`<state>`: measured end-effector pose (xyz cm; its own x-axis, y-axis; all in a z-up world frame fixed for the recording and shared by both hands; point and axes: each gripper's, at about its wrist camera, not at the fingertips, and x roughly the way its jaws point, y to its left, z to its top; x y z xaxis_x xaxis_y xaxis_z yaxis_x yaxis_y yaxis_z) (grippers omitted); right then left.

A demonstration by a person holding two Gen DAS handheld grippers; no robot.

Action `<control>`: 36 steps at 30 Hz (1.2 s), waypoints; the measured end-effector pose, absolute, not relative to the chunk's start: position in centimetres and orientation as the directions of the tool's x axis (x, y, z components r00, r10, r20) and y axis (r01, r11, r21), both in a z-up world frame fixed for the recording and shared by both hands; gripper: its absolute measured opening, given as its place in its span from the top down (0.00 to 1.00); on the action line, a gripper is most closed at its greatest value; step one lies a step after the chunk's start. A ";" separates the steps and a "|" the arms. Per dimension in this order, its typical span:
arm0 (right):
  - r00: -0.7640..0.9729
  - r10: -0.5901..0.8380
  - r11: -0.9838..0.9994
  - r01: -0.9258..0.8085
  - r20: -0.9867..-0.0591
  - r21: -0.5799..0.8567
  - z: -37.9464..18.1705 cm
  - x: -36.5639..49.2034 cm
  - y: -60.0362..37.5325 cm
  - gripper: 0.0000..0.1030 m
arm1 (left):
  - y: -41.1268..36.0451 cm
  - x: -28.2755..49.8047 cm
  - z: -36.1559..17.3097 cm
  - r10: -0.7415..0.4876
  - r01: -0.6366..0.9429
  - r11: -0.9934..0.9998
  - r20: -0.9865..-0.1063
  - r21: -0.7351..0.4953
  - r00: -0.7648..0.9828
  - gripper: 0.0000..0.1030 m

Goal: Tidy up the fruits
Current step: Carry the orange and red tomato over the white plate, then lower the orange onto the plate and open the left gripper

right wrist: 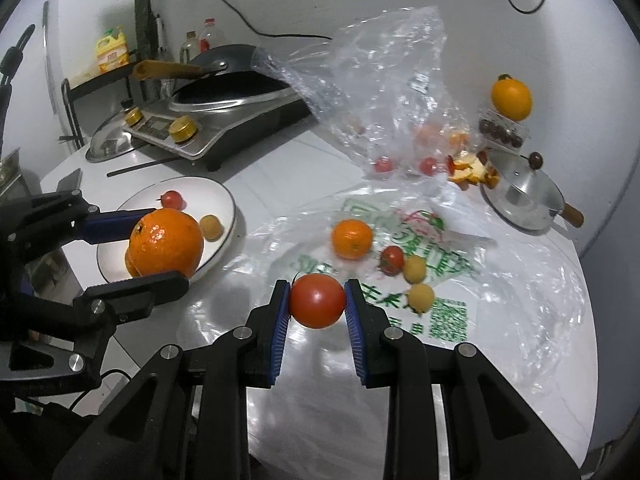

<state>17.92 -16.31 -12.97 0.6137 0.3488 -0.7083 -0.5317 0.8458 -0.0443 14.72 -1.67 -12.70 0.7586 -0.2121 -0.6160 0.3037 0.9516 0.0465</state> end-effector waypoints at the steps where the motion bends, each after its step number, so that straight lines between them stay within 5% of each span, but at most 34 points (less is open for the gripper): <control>1: 0.612 0.350 0.843 -0.535 -0.709 -0.046 -13.0 17.9 -16.0 0.71 | -1.2 14.7 -12.8 -0.207 0.297 0.954 -0.616 0.046 0.760 0.55; 36: 0.518 0.441 0.764 -0.645 -0.733 0.004 -15.2 22.4 -8.2 0.71 | 7.2 22.0 -16.3 -0.082 0.141 0.990 -0.684 0.030 0.724 0.55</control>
<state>22.40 -8.20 -15.19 0.5179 0.4413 -0.7329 -0.6455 0.7638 0.0038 22.02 7.17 -16.32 0.7244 -0.0823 -0.6844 0.1409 0.9896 0.0301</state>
